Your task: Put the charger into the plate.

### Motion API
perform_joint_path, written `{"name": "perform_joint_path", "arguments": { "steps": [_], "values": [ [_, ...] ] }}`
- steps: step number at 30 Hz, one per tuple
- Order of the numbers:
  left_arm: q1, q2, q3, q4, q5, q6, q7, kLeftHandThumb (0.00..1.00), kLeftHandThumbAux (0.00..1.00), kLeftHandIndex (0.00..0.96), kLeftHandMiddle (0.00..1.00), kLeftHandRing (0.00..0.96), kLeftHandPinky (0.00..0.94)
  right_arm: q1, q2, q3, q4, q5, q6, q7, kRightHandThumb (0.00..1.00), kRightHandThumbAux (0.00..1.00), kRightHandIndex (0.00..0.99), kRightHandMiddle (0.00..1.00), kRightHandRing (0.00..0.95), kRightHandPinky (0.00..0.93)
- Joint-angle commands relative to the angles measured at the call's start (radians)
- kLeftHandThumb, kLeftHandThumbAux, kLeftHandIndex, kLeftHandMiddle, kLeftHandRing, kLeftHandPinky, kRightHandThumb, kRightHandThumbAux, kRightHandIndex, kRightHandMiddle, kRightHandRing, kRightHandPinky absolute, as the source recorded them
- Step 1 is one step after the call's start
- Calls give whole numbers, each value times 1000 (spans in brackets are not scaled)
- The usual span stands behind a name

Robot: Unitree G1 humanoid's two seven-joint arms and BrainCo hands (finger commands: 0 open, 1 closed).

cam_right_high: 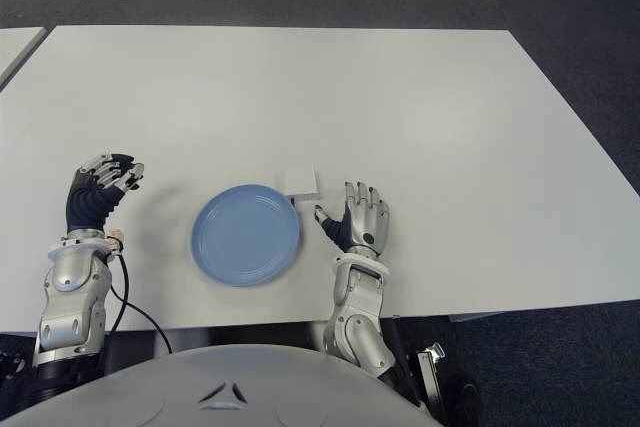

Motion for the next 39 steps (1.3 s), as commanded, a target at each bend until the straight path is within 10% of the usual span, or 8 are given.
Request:
{"name": "perform_joint_path", "arguments": {
  "steps": [1, 25, 39],
  "values": [
    [0, 7, -1, 21, 1, 1, -7, 706, 720, 426, 502, 504, 488, 21, -8, -28, -22, 12, -6, 13, 732, 235, 0, 0, 0, 0],
    [1, 18, 4, 23, -2, -4, -8, 705, 721, 426, 508, 510, 495, -3, 18, -118, 17, 113, -72, -61, 685, 225, 0, 0, 0, 0],
    [24, 16, -9, -22, 18, 22, -4, 706, 720, 425, 471, 479, 458, -23, 94, -110, -19, 334, -256, -175, 342, 325, 0, 0, 0, 0]
  ]
}}
